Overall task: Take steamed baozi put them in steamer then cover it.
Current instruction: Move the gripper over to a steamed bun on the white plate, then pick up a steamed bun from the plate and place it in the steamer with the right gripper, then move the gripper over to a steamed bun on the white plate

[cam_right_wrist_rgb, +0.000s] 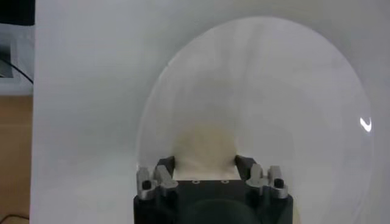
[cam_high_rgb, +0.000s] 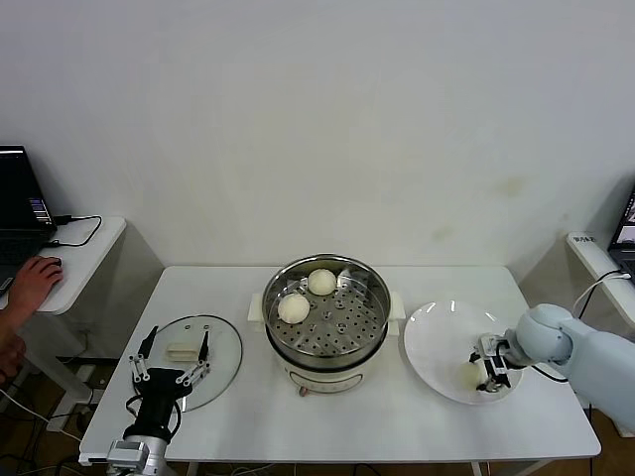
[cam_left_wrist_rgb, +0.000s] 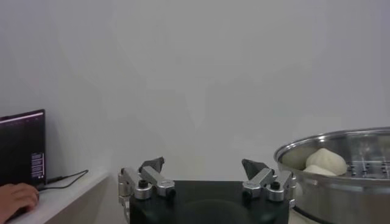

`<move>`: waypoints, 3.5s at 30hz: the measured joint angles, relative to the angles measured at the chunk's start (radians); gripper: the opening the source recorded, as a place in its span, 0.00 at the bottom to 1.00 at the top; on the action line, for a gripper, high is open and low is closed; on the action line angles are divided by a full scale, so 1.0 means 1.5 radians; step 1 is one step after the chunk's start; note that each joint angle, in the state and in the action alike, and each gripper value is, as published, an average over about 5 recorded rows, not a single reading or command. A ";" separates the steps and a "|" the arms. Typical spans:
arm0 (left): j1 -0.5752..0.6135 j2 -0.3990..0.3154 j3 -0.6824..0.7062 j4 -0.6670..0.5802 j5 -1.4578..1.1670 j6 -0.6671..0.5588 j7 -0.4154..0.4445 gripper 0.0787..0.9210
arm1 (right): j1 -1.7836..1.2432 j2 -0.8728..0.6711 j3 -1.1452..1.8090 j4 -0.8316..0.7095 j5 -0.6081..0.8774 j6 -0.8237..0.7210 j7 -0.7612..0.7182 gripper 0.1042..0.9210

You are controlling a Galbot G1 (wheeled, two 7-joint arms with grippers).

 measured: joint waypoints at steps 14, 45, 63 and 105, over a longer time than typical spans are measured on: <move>-0.006 0.010 -0.002 -0.002 -0.010 0.000 0.000 0.88 | 0.210 -0.024 -0.070 0.018 0.099 0.000 -0.048 0.60; 0.015 -0.008 -0.034 -0.037 -0.015 -0.002 -0.002 0.88 | 0.564 0.317 -0.380 0.040 0.219 0.123 -0.024 0.61; 0.014 -0.016 -0.036 -0.040 -0.014 -0.003 -0.002 0.88 | 0.526 0.405 -0.444 0.016 0.089 0.249 -0.023 0.62; -0.024 0.041 -0.009 -0.006 -0.031 0.000 0.000 0.88 | 0.432 -0.067 -0.251 0.099 0.095 0.048 -0.052 0.88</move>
